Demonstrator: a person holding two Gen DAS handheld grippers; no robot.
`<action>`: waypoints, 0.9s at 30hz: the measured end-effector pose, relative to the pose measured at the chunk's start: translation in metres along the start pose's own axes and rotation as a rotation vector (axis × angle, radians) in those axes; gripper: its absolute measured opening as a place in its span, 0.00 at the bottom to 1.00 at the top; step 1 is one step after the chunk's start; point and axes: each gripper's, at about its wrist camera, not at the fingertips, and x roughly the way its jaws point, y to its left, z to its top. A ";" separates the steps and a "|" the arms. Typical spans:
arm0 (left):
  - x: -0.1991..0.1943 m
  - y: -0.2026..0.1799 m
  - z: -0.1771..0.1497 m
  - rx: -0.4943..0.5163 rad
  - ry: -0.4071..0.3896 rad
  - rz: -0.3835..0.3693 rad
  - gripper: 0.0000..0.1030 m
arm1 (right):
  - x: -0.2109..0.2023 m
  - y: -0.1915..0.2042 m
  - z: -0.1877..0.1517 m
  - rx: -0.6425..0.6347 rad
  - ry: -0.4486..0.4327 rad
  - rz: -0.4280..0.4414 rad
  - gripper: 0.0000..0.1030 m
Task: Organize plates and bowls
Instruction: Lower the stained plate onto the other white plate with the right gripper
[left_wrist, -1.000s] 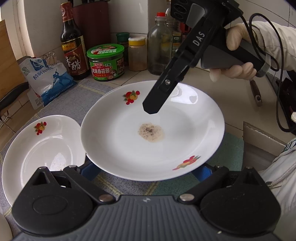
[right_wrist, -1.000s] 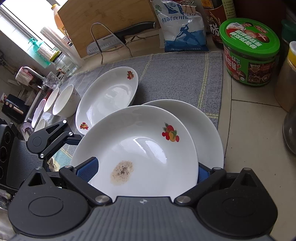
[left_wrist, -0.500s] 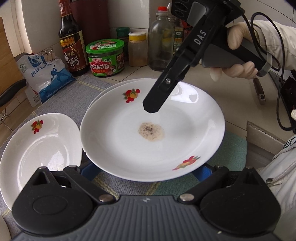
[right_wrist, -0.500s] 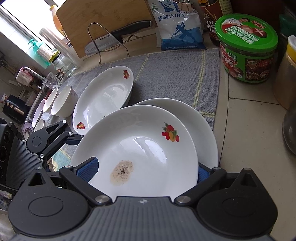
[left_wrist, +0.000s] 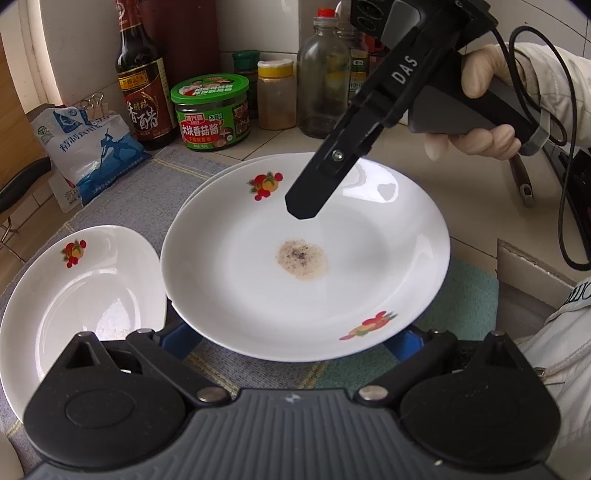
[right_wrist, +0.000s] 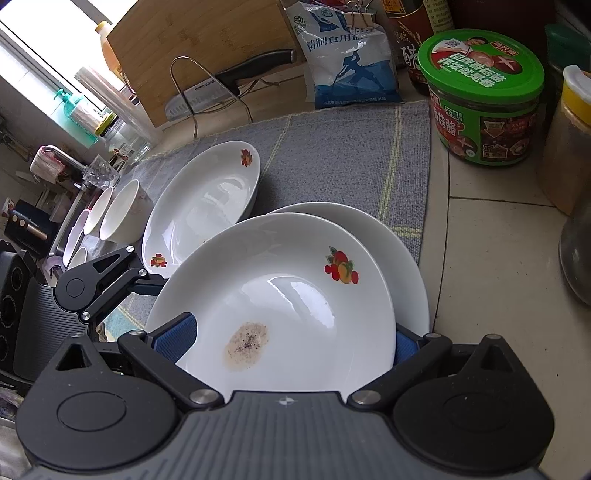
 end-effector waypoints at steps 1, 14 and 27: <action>0.001 0.000 0.000 0.000 0.001 -0.003 0.98 | 0.000 0.000 0.000 0.001 -0.001 -0.002 1.00; 0.002 0.000 0.003 0.008 0.014 -0.002 0.99 | -0.011 0.003 -0.009 0.023 -0.025 -0.052 1.00; -0.002 0.000 0.003 -0.022 0.002 0.010 0.98 | -0.014 0.016 -0.009 0.002 -0.026 -0.145 1.00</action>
